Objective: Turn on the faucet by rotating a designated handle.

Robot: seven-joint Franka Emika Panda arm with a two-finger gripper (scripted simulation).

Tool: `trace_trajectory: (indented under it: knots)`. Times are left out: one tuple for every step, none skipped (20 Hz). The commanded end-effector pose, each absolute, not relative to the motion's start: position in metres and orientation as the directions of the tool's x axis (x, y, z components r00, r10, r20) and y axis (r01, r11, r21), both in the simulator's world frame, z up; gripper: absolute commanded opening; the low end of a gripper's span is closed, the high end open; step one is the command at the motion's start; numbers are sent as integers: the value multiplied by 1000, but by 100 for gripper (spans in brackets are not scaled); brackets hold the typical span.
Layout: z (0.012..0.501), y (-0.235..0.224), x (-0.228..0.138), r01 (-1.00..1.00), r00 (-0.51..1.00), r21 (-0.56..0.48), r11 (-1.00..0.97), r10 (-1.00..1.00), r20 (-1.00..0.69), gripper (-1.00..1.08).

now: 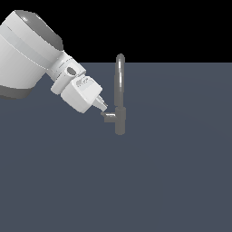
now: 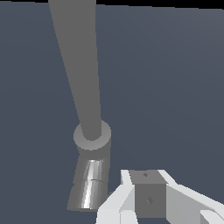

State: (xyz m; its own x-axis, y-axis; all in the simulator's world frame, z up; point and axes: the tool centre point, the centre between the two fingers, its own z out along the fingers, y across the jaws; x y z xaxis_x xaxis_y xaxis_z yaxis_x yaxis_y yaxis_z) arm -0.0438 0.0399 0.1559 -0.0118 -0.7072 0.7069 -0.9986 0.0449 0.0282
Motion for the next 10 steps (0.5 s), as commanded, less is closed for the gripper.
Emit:
trace_trajectory:
  knots:
    - [146, 41, -50, -998, -7, 35, 45, -706, 708, -100]
    - [142, 41, -53, -998, -7, 36, 45, -706, 708, -100]
    - [137, 41, -56, -998, -6, 37, 46, -706, 708, -100]
    - [132, 41, -59, -998, -5, 39, 46, -706, 708, -100]
    - [127, 41, -61, -998, -5, 40, 47, -706, 708, -100]
    - [122, 41, -64, -998, -4, 42, 48, -706, 708, -100]
    - [117, 42, -67, -998, -3, 43, 48, -706, 708, -100]
    - [112, 42, -70, -998, -3, 45, 49, -707, 708, -100]
    - [107, 42, -73, -998, -2, 47, 49, -707, 707, -100]
    - [102, 42, -76, -998, -1, 48, 50, -707, 707, -100]
